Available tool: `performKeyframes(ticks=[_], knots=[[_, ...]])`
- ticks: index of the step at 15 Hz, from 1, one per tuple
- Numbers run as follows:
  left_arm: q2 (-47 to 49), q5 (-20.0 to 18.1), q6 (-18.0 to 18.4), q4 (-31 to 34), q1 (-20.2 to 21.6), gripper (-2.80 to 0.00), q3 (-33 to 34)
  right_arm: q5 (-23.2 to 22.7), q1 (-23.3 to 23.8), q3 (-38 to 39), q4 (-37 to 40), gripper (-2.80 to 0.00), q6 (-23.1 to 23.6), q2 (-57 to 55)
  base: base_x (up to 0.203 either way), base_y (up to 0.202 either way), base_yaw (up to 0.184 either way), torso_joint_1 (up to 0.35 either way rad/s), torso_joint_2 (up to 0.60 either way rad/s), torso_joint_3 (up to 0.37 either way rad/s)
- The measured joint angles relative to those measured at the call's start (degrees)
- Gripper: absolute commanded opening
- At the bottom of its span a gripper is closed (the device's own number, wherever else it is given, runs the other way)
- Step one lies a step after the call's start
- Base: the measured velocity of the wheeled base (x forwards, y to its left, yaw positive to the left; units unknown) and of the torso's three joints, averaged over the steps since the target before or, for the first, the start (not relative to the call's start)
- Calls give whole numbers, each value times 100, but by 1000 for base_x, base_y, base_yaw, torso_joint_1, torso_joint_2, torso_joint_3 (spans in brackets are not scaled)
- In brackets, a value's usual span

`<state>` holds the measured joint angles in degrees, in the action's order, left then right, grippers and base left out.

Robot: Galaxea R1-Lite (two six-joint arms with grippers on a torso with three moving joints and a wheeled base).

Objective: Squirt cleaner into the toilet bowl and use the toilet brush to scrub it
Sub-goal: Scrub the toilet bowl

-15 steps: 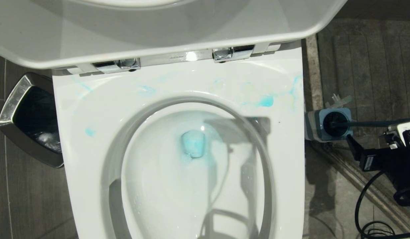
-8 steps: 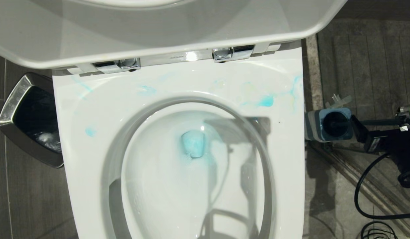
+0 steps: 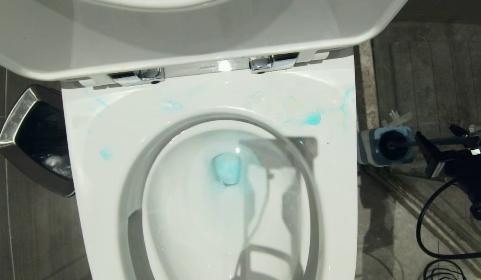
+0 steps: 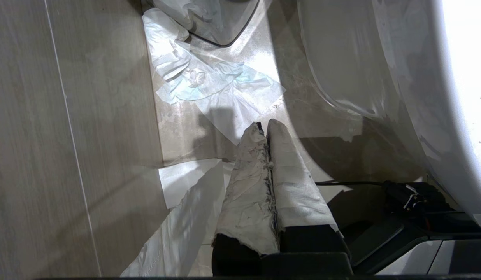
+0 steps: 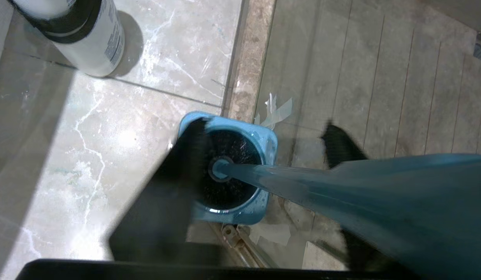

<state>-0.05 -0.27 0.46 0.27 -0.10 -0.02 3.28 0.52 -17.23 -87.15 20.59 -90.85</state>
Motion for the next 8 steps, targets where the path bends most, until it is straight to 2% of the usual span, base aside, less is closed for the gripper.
performKeyframes(ticks=[8], knots=[[0, 0, -2, -2, 0, -280, 0, -12, 0, 130, -20, -280, -119, 110, 0, 0, 0, 0, 0, 0]])
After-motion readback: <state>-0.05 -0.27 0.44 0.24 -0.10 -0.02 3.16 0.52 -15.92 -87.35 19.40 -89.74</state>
